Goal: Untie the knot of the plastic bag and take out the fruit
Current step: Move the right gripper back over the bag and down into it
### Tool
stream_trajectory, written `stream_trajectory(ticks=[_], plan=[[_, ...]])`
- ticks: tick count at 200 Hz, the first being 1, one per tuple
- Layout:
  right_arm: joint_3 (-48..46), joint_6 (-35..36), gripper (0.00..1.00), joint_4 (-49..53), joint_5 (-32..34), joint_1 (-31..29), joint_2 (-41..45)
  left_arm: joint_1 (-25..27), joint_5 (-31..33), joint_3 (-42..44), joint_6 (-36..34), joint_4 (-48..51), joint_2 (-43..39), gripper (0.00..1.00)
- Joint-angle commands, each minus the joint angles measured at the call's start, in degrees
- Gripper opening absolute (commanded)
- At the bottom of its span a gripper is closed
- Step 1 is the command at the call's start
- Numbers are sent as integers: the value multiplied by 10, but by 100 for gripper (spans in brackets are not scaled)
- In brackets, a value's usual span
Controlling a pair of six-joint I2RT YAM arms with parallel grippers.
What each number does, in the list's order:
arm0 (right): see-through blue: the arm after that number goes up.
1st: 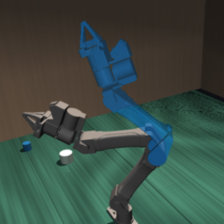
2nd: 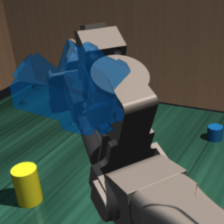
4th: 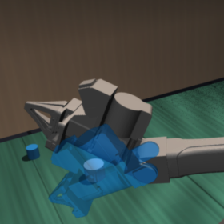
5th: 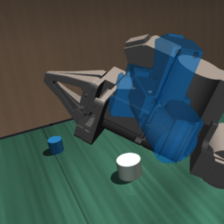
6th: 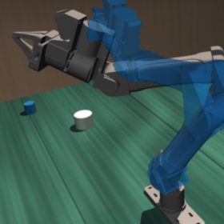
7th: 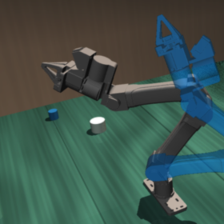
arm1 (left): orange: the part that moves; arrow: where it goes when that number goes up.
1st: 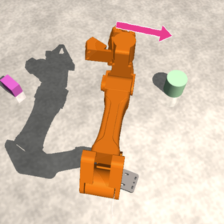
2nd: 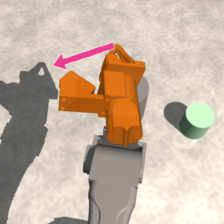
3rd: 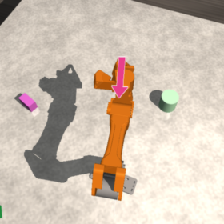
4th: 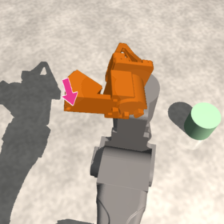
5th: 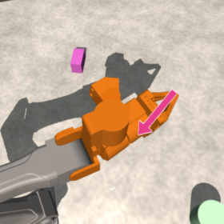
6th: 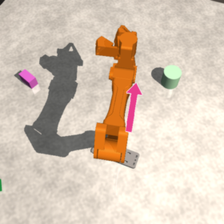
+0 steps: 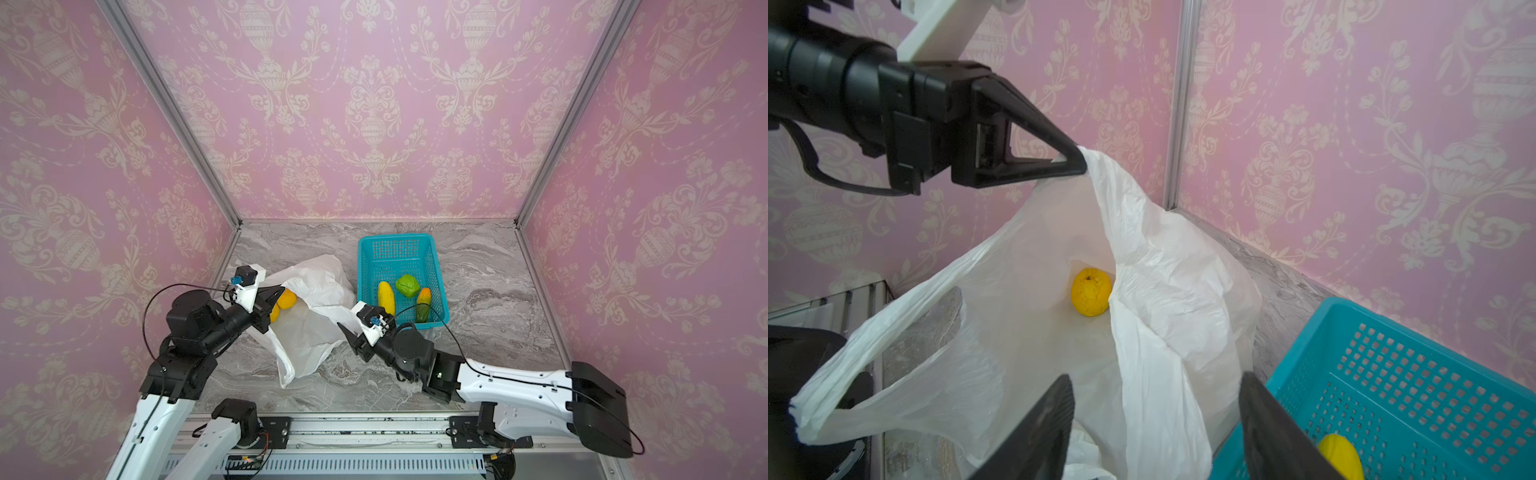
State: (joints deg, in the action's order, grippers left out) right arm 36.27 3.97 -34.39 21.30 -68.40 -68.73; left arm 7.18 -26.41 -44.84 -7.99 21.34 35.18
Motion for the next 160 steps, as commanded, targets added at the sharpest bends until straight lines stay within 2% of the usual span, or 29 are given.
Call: stream_trajectory(ticks=[1, 45, 77, 95, 110, 137, 160], plan=[[36, 27, 63, -71, 25, -16, -72, -6, -12, 4, 11, -6, -6, 0], [84, 5, 57, -96, 9, -37, -180, -6, -14, 4, 11, -7, -8, 0], [131, -29, 49, -92, 19, -49, -253, -6, -13, 3, 12, -7, -8, 0], [146, -24, 48, -95, 37, -60, -277, -6, -11, 4, 11, -8, -7, 0], [149, 0, 48, -97, 61, -75, -275, -6, -11, 4, 12, -6, -7, 0], [118, 55, 57, -137, 124, -105, -232, -7, -10, 4, 12, -8, -7, 0], [75, 56, 62, -148, 128, -112, -161, -6, -11, 4, 12, -7, -7, 0]])
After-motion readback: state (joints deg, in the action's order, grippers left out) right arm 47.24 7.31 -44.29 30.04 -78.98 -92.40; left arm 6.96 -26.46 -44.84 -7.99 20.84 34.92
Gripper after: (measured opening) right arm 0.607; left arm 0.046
